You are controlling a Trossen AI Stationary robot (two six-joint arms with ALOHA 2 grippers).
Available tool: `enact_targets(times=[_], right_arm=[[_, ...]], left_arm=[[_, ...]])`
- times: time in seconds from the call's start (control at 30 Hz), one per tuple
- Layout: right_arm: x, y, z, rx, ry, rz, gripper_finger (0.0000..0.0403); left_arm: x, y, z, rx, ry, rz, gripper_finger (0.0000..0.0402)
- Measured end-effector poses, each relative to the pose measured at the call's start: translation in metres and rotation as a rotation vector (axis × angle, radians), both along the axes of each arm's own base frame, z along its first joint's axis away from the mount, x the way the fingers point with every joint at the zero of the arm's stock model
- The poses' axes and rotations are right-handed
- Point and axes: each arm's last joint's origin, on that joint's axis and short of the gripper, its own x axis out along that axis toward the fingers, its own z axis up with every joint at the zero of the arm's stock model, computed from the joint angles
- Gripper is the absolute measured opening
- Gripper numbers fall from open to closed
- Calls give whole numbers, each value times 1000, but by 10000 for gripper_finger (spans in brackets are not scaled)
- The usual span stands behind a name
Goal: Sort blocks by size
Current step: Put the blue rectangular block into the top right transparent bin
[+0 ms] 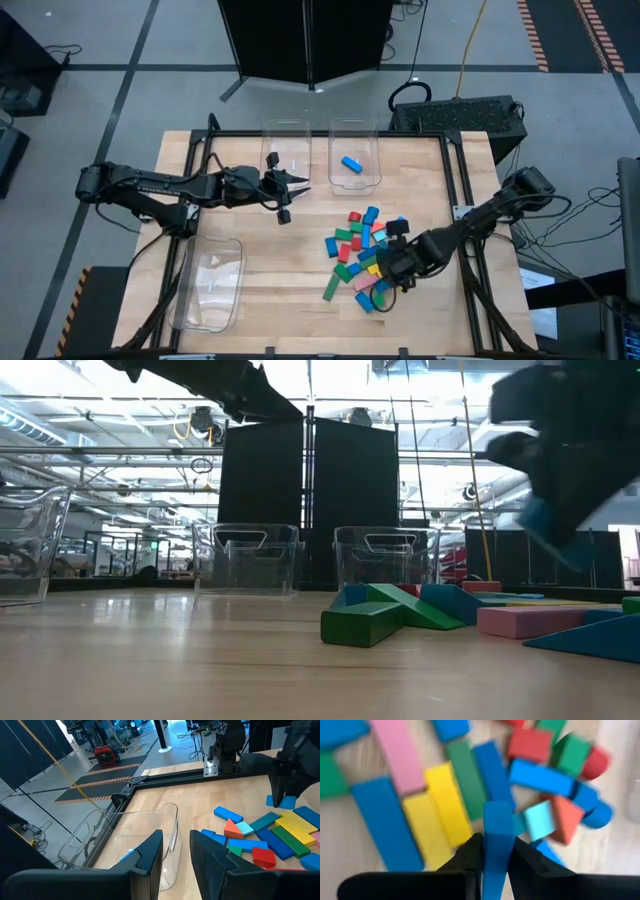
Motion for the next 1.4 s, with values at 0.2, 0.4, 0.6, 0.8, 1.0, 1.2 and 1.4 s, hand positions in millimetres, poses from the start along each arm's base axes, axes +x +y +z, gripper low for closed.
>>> enact_targets(times=[0.2,0.4,0.6,0.8,1.0,1.2,1.4], right_arm=[[16,-16,3,45,-86,-99,56],[33,-37,9,-2,-223,-172,56],[53,-66,21,-14,-382,-203,57],[64,-101,32,-23,-501,-292,57],[70,-137,38,-62,-571,-370,57],[70,-174,42,-115,-614,-437,57],[57,-220,42,-159,-604,-585,57]], left_arm=[[0,0,0,0,0,0,100],[0,0,0,0,0,0,100],[2,0,-3,0,11,0,100],[4,1,-5,1,18,4,100],[4,1,-5,1,20,4,100],[4,1,-5,2,22,5,100],[4,1,-5,3,21,6,100]])
